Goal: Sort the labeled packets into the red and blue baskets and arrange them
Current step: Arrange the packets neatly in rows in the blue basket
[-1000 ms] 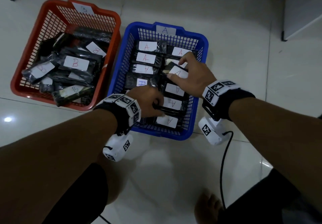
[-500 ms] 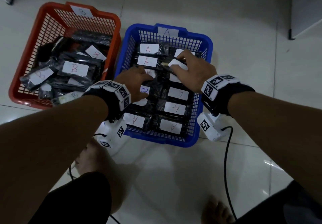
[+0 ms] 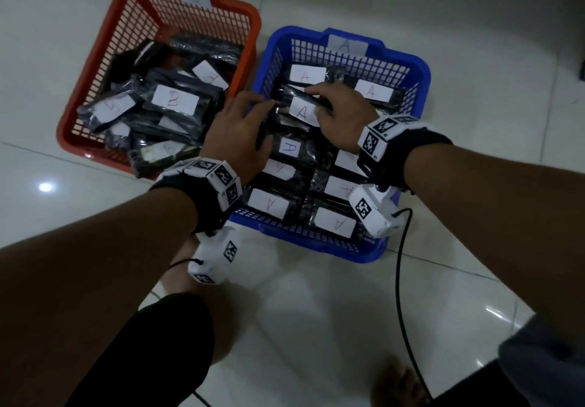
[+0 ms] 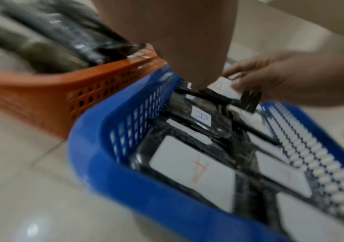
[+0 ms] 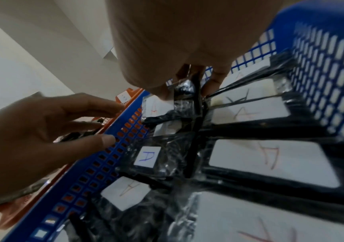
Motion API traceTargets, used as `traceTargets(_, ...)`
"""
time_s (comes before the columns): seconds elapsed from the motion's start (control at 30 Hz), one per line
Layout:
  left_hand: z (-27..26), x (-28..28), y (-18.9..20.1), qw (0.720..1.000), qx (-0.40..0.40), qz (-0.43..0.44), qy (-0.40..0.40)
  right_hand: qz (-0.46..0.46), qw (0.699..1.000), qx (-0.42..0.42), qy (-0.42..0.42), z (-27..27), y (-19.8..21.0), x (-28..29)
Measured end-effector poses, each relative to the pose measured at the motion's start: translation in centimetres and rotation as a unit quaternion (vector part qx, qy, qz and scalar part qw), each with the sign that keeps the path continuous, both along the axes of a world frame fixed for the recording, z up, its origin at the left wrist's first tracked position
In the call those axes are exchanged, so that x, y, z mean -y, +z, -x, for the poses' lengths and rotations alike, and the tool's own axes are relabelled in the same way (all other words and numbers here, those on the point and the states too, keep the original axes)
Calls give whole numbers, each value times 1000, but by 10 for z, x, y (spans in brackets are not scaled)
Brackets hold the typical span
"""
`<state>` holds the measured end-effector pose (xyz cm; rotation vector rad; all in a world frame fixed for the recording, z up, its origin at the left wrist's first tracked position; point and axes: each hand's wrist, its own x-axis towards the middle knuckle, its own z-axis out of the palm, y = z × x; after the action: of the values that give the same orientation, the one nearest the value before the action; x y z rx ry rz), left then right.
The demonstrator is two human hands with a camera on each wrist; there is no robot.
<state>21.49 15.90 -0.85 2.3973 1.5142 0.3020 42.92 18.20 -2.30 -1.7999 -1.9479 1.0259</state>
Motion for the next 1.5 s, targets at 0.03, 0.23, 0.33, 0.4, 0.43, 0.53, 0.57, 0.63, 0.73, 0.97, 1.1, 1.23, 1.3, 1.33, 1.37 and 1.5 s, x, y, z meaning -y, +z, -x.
traceTargets(0.03,3,5,0,998,10,22,49,-2,1000,-4,5,7,-2,-1)
traceTargets(0.23,10,19,-14,962,27,184,200,-24,994,95,53,23,-11,-2)
traceTargets(0.33,12,19,-17,951,38,202,230,-20,974,196,112,24,-11,1)
traceTargets(0.4,12,16,-17,947,45,216,234,-32,968,218,116,24,-8,4)
traceTargets(0.43,11,15,-17,944,48,227,236,-60,969,212,108,25,-6,8)
traceTargets(0.53,12,12,-18,935,65,253,240,-100,982,118,108,31,6,26)
traceTargets(0.57,13,11,-18,935,68,255,237,-52,985,91,135,35,12,34)
traceTargets(0.63,14,12,-19,937,66,252,234,66,972,101,202,44,19,49)
traceTargets(0.73,13,11,-18,938,61,249,233,108,953,149,240,52,16,64)
traceTargets(0.97,12,13,-19,946,49,231,221,211,964,29,162,53,11,63)
traceTargets(1.1,13,13,-19,946,54,231,219,193,978,-68,34,38,14,45)
traceTargets(1.23,10,15,-17,956,75,187,215,136,988,-67,-41,21,9,35)
traceTargets(1.3,8,20,-14,971,92,121,184,109,990,-60,-60,12,9,35)
traceTargets(1.33,7,21,-13,983,75,79,149,90,992,-53,-69,9,10,35)
traceTargets(1.37,6,22,-10,993,43,36,106,68,994,-43,-81,5,10,35)
traceTargets(1.5,1,19,-7,997,-30,10,-65,-20,987,-15,-156,-12,16,34)
